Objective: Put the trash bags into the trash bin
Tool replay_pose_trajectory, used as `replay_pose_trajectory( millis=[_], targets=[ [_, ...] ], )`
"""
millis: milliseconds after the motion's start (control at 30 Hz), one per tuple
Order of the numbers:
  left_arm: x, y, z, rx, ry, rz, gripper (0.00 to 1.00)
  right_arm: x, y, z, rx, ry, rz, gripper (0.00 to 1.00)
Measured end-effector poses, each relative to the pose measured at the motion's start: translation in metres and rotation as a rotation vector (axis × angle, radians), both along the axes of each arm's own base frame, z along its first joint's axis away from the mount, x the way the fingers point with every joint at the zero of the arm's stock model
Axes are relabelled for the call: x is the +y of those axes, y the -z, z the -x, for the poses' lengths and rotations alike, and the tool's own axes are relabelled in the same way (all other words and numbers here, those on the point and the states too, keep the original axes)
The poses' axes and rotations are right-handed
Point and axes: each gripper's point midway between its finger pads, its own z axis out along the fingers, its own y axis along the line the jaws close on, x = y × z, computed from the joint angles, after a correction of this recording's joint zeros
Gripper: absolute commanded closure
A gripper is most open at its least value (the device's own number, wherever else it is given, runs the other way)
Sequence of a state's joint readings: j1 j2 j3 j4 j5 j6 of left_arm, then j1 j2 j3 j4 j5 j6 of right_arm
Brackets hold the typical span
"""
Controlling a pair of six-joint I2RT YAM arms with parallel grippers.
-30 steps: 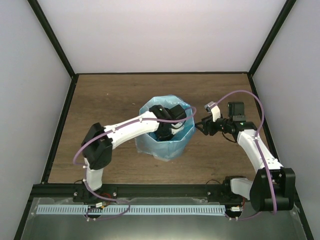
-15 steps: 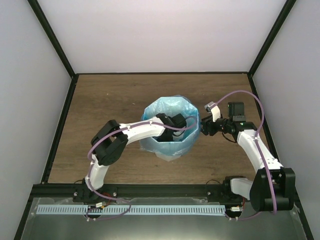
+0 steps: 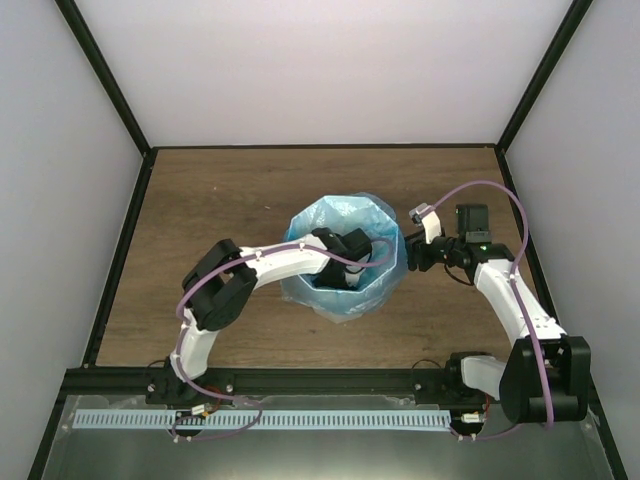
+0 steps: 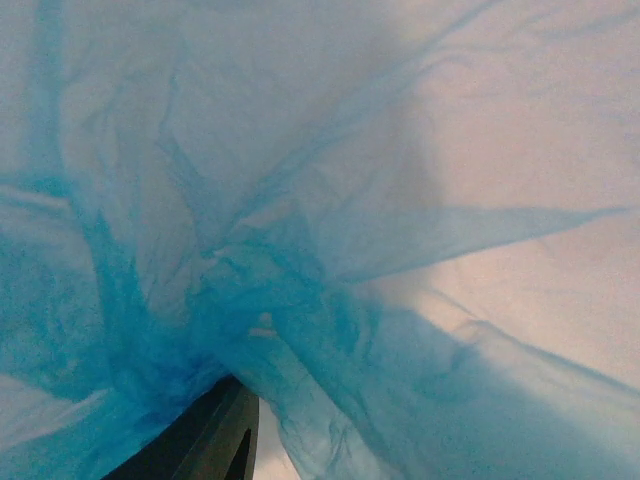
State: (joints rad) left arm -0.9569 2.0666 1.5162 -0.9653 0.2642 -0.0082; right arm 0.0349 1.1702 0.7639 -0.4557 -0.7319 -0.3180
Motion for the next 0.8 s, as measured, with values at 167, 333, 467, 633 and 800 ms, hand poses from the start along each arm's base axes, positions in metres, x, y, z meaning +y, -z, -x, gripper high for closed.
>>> replay_pose_trajectory(
  millis=[167,333,467,633,800],
  targets=[
    [-0.002,-0.018,-0.001,-0.024,-0.007,0.036,0.60,-0.002,-0.014,-0.001,-0.010,0.008,0.013,0.38],
    [-0.004,-0.026,-0.001,-0.033,-0.008,0.055,0.61,-0.007,-0.107,-0.028,-0.175,0.043,0.037,0.31],
    [-0.004,-0.026,-0.001,-0.029,-0.008,0.058,0.61,-0.014,-0.185,-0.040,-0.349,0.085,0.066,0.31],
    [-0.005,-0.024,0.000,-0.026,-0.007,0.056,0.61,-0.016,-0.189,-0.035,-0.322,0.086,0.074,0.29],
    [-0.002,-0.010,0.000,-0.013,-0.006,0.021,0.62,0.002,-0.179,-0.017,-0.208,-0.019,-0.019,0.25]
  ],
)
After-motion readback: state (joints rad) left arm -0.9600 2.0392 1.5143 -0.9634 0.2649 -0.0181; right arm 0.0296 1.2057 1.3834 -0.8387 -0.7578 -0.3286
